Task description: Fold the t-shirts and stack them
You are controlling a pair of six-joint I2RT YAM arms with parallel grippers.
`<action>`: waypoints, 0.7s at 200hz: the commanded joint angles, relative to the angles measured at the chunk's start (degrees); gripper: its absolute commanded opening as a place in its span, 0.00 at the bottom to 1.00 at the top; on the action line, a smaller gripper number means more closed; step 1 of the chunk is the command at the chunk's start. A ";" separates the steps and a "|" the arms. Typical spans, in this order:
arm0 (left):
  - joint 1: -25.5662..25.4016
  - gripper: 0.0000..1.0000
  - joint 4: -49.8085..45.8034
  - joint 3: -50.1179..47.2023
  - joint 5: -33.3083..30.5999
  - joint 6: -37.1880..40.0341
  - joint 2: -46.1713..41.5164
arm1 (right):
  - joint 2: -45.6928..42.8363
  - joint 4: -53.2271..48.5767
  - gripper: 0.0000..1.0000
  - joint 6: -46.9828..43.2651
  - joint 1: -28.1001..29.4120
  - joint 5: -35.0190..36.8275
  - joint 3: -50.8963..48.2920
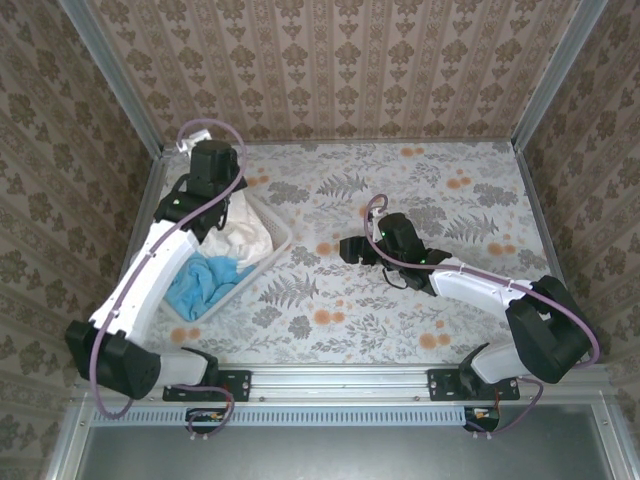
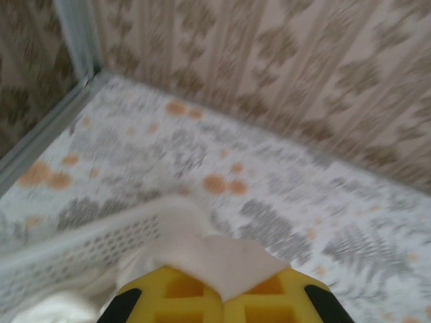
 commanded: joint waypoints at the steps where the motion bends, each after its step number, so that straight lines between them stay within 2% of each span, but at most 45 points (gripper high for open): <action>1: -4.52 0.00 7.07 6.41 0.78 7.67 -1.81 | -0.75 1.26 0.82 0.77 0.32 0.76 -0.80; 20: -7.67 0.00 12.04 11.52 4.37 11.69 -2.32 | -0.73 1.73 0.82 0.86 0.29 1.02 -1.31; 49: -9.79 0.00 17.32 22.35 10.78 16.32 0.70 | -2.60 2.15 0.83 0.82 0.28 1.38 -1.77; 67: -9.97 0.00 16.62 32.10 18.55 16.18 4.86 | -2.90 2.26 0.83 0.69 0.28 1.51 -2.01; 91: -12.03 0.00 17.14 44.34 26.93 14.34 12.20 | -3.96 2.69 0.84 0.43 0.28 2.22 -2.63; 108: -14.01 0.00 12.92 57.09 30.50 13.03 19.52 | -5.34 3.43 0.84 0.18 0.29 3.42 -3.54; 122: -15.08 0.00 7.86 71.21 32.95 11.59 27.40 | -6.95 4.15 0.85 0.05 0.19 5.00 -4.68; 140: -15.65 0.00 8.14 81.14 35.25 8.12 35.63 | -9.32 5.59 0.85 -0.02 0.20 7.42 -6.48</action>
